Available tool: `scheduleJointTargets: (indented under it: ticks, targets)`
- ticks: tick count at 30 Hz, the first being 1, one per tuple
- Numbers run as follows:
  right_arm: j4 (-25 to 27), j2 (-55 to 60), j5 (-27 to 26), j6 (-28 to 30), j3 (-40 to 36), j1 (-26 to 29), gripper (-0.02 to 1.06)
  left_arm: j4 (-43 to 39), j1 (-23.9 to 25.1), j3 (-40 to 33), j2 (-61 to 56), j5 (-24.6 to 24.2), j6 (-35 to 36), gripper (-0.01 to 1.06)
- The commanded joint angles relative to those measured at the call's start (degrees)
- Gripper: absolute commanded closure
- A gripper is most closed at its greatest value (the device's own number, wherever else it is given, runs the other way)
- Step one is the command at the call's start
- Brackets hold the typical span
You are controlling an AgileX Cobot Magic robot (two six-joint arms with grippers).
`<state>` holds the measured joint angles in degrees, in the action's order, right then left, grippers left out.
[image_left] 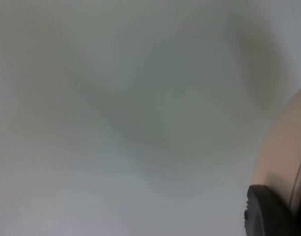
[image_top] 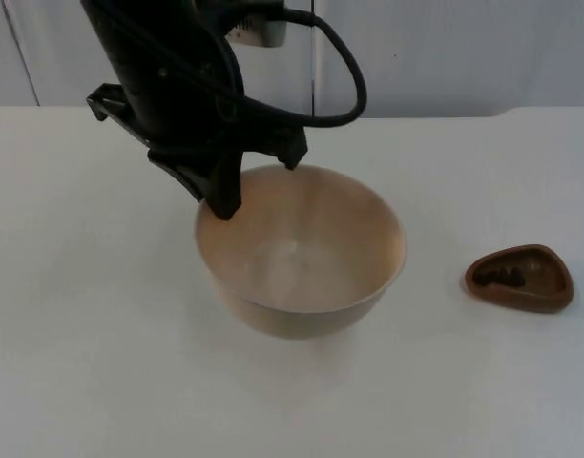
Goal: Pick up the bowl with the left hand and pour the coffee beans from the cup into the bowl with the right hand.
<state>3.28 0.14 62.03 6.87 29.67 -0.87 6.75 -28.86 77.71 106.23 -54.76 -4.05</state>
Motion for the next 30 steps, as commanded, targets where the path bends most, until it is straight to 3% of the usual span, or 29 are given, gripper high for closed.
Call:
scheduleJointTargets:
  ticks: [1,9,15,30]
  targets:
    - [-0.1,-0.1,0.0,0.0,0.0,0.4,-0.01,-0.4,-1.2,0.3,-1.1,0.4,0.8,1.05]
    - [-0.2,-0.1,-0.1,0.4,0.0,0.4,-0.01,0.1,-1.1,0.3,-1.1,0.2,0.8,1.05]
    - [0.1,1.4,0.2,-2.4,2.8,0.4,-0.01,0.1,-1.1,0.3,-1.1,0.2,0.8,1.05]
    - [1.5,29.3,-0.3,-3.9,18.3,0.4,-0.01,1.6,-1.1,0.3,-1.1,0.5,-0.1,1.05]
